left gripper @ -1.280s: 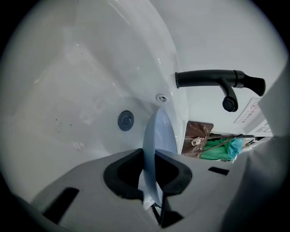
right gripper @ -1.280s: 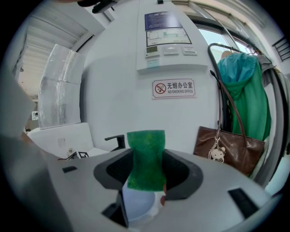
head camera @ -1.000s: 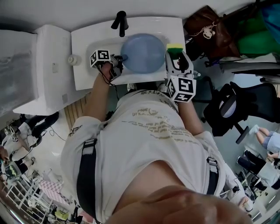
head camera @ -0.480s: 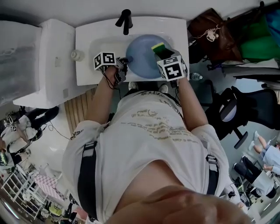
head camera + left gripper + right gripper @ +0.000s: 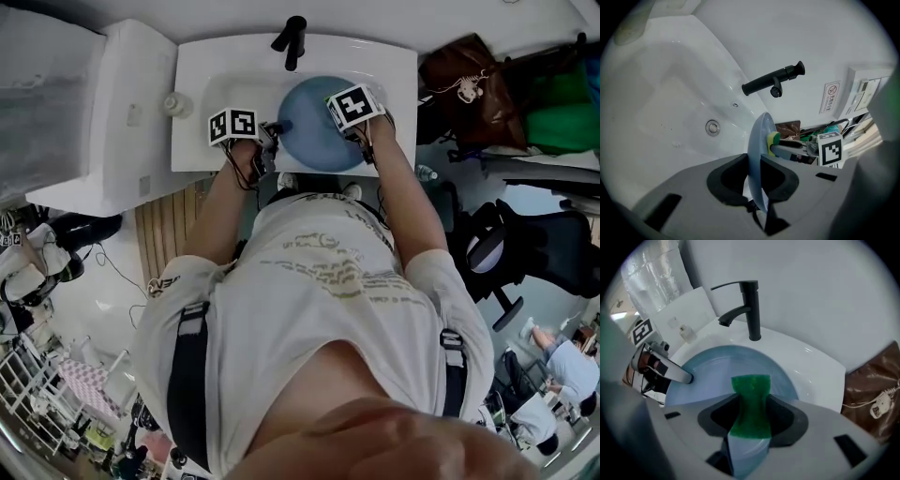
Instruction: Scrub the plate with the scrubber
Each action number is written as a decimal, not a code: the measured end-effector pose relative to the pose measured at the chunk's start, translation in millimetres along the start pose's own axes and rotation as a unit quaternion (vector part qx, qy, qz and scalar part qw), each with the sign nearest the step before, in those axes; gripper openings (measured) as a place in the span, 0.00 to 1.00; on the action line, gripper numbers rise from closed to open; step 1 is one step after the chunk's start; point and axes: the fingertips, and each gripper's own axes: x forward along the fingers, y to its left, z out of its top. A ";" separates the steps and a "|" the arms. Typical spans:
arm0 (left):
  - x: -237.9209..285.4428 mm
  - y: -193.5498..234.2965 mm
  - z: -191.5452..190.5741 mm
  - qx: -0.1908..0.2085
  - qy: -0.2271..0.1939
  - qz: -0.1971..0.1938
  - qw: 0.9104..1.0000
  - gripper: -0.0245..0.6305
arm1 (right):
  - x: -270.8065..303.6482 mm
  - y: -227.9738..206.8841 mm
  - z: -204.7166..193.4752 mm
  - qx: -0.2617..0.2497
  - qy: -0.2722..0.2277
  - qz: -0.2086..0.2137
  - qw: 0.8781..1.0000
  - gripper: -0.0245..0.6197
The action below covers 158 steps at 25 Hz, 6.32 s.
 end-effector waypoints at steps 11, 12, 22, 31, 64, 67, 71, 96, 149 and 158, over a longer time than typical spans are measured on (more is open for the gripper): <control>-1.7 -2.8 -5.1 0.037 0.016 0.007 0.999 0.12 | 12.7 36.9 54.1 -0.067 -0.006 0.007 0.998 0.33; -1.6 -2.5 -5.1 0.041 0.016 0.010 0.999 0.12 | 13.1 43.9 55.3 -0.077 -0.008 0.010 0.997 0.33; 1.6 -0.2 -13.7 0.046 0.019 0.016 0.999 0.12 | 19.3 53.6 44.3 -0.109 -0.006 0.023 0.994 0.33; -15.5 4.6 -4.8 0.013 -0.006 -0.008 1.000 0.13 | 13.8 -0.9 20.3 -0.059 0.011 -0.017 0.998 0.33; -26.0 20.7 26.0 -0.058 -0.120 0.023 0.991 0.15 | -1.1 123.3 -57.0 -0.168 0.084 0.152 0.970 0.33; -22.6 16.2 24.7 -0.054 -0.118 0.024 0.991 0.15 | -0.3 130.1 -50.6 -0.180 0.076 0.149 0.969 0.34; -19.1 7.2 17.8 -0.034 -0.106 0.027 0.993 0.15 | 3.6 122.0 -40.1 -0.167 0.064 0.136 0.974 0.34; -17.8 -4.2 -27.2 -0.012 -0.057 -0.019 0.998 0.15 | 16.8 49.2 10.1 -0.038 0.018 0.114 0.993 0.35; -18.5 34.8 -13.3 -0.109 -0.111 0.047 0.987 0.16 | -35.1 39.5 -6.0 -0.039 -0.165 0.090 0.981 0.35; -18.2 55.0 -15.9 -0.171 -0.121 0.077 0.975 0.17 | -98.8 36.6 15.7 -0.036 -0.338 0.050 0.939 0.35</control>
